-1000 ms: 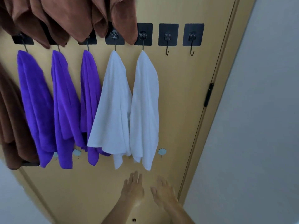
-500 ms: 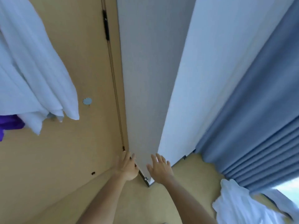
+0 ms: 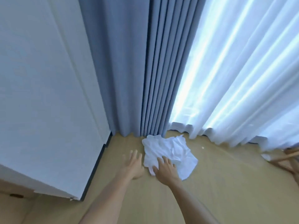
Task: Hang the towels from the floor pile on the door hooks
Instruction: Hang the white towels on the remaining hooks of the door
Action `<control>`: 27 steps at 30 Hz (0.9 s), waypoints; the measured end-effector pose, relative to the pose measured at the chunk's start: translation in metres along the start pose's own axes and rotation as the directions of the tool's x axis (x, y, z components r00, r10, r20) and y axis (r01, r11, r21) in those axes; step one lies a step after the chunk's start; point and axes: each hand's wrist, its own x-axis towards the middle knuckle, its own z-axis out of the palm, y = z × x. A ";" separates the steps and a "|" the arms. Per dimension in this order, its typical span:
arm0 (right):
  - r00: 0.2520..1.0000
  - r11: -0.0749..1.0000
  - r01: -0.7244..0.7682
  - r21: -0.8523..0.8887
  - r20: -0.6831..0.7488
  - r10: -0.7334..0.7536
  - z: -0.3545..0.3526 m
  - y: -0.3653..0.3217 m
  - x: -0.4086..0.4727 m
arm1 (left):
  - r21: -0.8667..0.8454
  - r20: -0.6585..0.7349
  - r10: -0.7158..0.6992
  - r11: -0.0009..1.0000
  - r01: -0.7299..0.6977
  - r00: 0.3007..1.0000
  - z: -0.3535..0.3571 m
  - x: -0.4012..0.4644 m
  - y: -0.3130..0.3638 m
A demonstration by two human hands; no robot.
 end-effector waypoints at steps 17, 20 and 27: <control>0.949 0.943 -0.313 0.111 0.087 0.304 -0.020 0.241 0.058 | 0.181 0.191 0.218 0.950 -0.253 0.957 0.011 0.165 0.216; 0.944 0.940 -0.324 0.110 0.107 0.313 -0.019 0.253 0.088 | 0.166 0.217 0.222 0.951 -0.260 0.951 0.018 0.200 0.223; 0.938 0.936 -0.329 0.128 0.157 0.308 0.002 0.277 0.173 | 0.146 0.238 0.204 0.959 -0.242 0.950 0.041 0.284 0.226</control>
